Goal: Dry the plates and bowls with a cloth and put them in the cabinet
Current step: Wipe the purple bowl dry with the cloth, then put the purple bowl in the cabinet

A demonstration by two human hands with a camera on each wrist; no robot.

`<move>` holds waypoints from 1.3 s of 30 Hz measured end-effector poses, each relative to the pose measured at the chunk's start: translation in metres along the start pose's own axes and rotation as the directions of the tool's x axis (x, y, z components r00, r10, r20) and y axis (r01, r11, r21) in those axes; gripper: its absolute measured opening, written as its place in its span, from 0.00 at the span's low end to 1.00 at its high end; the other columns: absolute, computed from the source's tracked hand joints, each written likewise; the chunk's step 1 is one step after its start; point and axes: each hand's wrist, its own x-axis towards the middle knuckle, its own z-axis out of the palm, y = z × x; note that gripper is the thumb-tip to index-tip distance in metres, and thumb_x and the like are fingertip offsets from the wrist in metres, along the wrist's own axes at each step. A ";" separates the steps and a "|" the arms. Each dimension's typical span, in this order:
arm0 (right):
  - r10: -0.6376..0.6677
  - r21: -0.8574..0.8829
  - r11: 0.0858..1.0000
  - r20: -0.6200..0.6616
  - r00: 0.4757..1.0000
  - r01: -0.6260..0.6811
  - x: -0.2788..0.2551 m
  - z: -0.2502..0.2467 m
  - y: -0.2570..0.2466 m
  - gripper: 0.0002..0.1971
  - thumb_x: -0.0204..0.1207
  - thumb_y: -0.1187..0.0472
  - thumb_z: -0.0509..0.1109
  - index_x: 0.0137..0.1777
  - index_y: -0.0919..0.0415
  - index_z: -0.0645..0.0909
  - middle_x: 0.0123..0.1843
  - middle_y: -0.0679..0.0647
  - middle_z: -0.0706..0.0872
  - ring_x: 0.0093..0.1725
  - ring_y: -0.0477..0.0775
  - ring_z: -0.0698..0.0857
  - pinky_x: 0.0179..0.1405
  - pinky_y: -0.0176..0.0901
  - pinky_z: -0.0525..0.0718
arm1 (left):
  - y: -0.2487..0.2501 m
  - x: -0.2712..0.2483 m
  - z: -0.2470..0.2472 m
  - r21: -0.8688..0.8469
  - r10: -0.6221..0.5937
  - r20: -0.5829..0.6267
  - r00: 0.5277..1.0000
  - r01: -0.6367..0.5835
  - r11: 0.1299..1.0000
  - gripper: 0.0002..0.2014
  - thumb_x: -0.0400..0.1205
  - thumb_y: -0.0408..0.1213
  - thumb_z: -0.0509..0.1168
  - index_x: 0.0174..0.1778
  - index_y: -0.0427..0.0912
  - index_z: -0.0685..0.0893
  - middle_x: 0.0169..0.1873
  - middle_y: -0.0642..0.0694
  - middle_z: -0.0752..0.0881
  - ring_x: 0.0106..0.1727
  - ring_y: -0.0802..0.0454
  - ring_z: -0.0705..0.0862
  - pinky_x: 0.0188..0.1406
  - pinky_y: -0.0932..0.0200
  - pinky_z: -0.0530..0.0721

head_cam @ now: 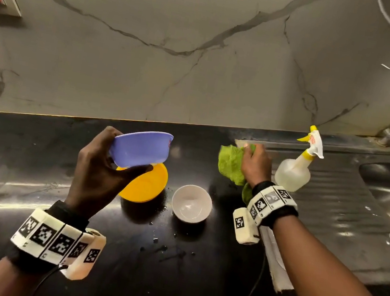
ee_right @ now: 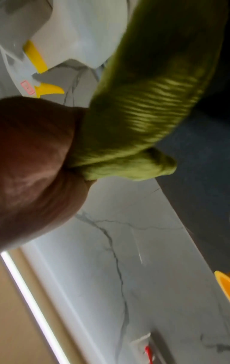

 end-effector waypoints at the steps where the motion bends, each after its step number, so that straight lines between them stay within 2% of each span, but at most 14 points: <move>1: 0.034 -0.015 0.999 0.044 0.998 -0.033 0.004 0.005 0.005 0.19 0.88 0.55 0.58 0.66 0.71 0.74 0.66 0.75 0.80 0.67 0.74 0.77 0.60 0.56 0.73 | 0.001 -0.001 0.001 0.015 0.004 0.002 1.000 -0.004 1.000 0.28 0.64 0.54 0.81 0.48 0.40 0.79 0.40 0.44 0.83 0.40 0.47 0.81 0.32 0.50 0.82; 5: 0.145 -0.066 0.989 0.183 0.972 -0.135 0.004 0.021 0.029 0.20 0.85 0.53 0.63 0.68 0.68 0.75 0.69 0.71 0.79 0.69 0.70 0.78 0.62 0.50 0.75 | 0.001 -0.007 0.003 0.062 0.011 0.008 1.000 -0.012 0.998 0.27 0.64 0.45 0.84 0.50 0.37 0.80 0.41 0.43 0.83 0.41 0.47 0.81 0.33 0.59 0.78; 10: 0.132 -0.109 0.988 0.234 0.963 -0.109 -0.006 0.031 0.041 0.24 0.84 0.53 0.65 0.74 0.67 0.71 0.73 0.70 0.77 0.73 0.70 0.75 0.69 0.52 0.73 | -0.006 -0.017 0.006 0.123 -0.022 0.030 0.999 0.018 0.992 0.28 0.64 0.46 0.84 0.53 0.37 0.80 0.44 0.44 0.82 0.42 0.48 0.81 0.35 0.64 0.77; 13: 0.041 -0.112 0.994 0.202 0.979 -0.019 -0.010 0.022 0.037 0.26 0.82 0.54 0.68 0.75 0.67 0.69 0.74 0.67 0.76 0.73 0.68 0.74 0.71 0.52 0.71 | -0.008 -0.019 0.003 0.134 -0.043 0.057 0.997 0.035 0.990 0.29 0.65 0.49 0.84 0.54 0.39 0.80 0.46 0.45 0.82 0.44 0.48 0.82 0.37 0.51 0.83; 16: -0.203 -0.014 0.978 0.183 0.962 0.209 -0.023 0.000 0.012 0.26 0.79 0.58 0.72 0.74 0.62 0.71 0.73 0.62 0.75 0.70 0.64 0.77 0.66 0.49 0.74 | -0.003 -0.014 0.000 0.112 -0.039 0.053 0.998 0.033 0.993 0.30 0.65 0.47 0.85 0.55 0.38 0.80 0.47 0.44 0.83 0.46 0.49 0.83 0.37 0.49 0.84; 18: -0.406 0.060 0.913 0.229 0.885 0.403 -0.036 -0.022 -0.015 0.28 0.75 0.60 0.76 0.73 0.57 0.73 0.70 0.55 0.76 0.64 0.57 0.81 0.56 0.39 0.78 | 0.005 -0.006 -0.001 0.103 -0.002 0.055 0.998 -0.004 0.995 0.30 0.65 0.46 0.86 0.56 0.37 0.80 0.48 0.44 0.83 0.46 0.51 0.83 0.37 0.53 0.84; 20: -0.601 0.136 0.796 0.289 0.745 0.590 -0.053 -0.048 -0.048 0.31 0.70 0.61 0.80 0.73 0.54 0.75 0.68 0.49 0.77 0.59 0.45 0.81 0.48 0.22 0.75 | 0.014 0.003 -0.002 0.083 0.032 0.047 0.998 -0.036 0.996 0.29 0.65 0.45 0.84 0.55 0.38 0.81 0.49 0.45 0.84 0.47 0.52 0.83 0.38 0.53 0.83; 23: -0.799 0.214 0.585 0.316 0.511 0.782 -0.080 -0.085 -0.089 0.39 0.66 0.60 0.84 0.77 0.52 0.72 0.69 0.43 0.75 0.59 0.26 0.75 0.51 0.13 0.70 | 0.039 0.016 -0.003 0.068 0.089 0.009 0.996 -0.090 0.994 0.27 0.65 0.50 0.82 0.55 0.44 0.81 0.48 0.49 0.85 0.46 0.55 0.83 0.39 0.55 0.83; 25: -0.855 0.179 0.489 0.293 0.428 0.854 -0.093 -0.104 -0.109 0.44 0.65 0.57 0.85 0.80 0.50 0.68 0.73 0.44 0.74 0.61 0.29 0.74 0.56 0.15 0.69 | 0.062 0.027 -0.005 0.037 0.146 -0.012 0.989 -0.146 0.989 0.28 0.66 0.56 0.78 0.56 0.45 0.81 0.49 0.50 0.86 0.47 0.53 0.85 0.40 0.50 0.85; 27: -0.885 0.128 0.440 0.228 0.406 0.889 -0.099 -0.121 -0.127 0.46 0.65 0.55 0.85 0.81 0.48 0.65 0.75 0.46 0.74 0.64 0.39 0.77 0.61 0.25 0.75 | 0.086 0.039 -0.008 0.007 0.196 -0.033 0.980 -0.196 0.981 0.29 0.66 0.59 0.77 0.57 0.48 0.80 0.52 0.50 0.86 0.50 0.50 0.86 0.40 0.47 0.87; 30: -0.924 0.103 0.376 0.118 0.364 0.921 -0.104 -0.145 -0.151 0.36 0.71 0.50 0.81 0.77 0.48 0.69 0.71 0.43 0.78 0.63 0.43 0.81 0.56 0.43 0.84 | 0.115 0.058 -0.017 -0.017 0.264 -0.066 0.962 -0.266 0.964 0.29 0.65 0.58 0.78 0.59 0.56 0.77 0.55 0.54 0.85 0.55 0.56 0.86 0.42 0.48 0.87; 35: -0.959 0.089 0.262 -0.088 0.270 0.961 -0.096 -0.183 -0.187 0.22 0.70 0.54 0.82 0.61 0.57 0.80 0.56 0.44 0.85 0.53 0.43 0.84 0.47 0.43 0.85 | 0.148 0.100 -0.039 0.027 0.418 -0.099 0.903 -0.418 0.908 0.33 0.68 0.55 0.78 0.66 0.55 0.73 0.63 0.56 0.81 0.62 0.62 0.82 0.51 0.63 0.86; 37: -0.950 0.071 0.252 -0.172 0.260 0.965 -0.089 -0.197 -0.201 0.22 0.70 0.57 0.82 0.61 0.59 0.81 0.55 0.46 0.86 0.54 0.45 0.85 0.47 0.44 0.86 | 0.158 0.120 -0.049 0.056 0.456 -0.106 0.883 -0.453 0.890 0.35 0.68 0.54 0.79 0.70 0.57 0.71 0.66 0.57 0.78 0.65 0.64 0.80 0.54 0.70 0.83; 39: -0.937 0.044 0.254 -0.238 0.257 0.966 -0.084 -0.212 -0.215 0.23 0.71 0.57 0.81 0.64 0.61 0.80 0.57 0.49 0.86 0.54 0.46 0.85 0.49 0.46 0.86 | 0.167 0.139 -0.059 0.088 0.470 -0.111 0.875 -0.463 0.882 0.37 0.70 0.51 0.79 0.73 0.57 0.69 0.69 0.56 0.75 0.66 0.63 0.79 0.55 0.70 0.83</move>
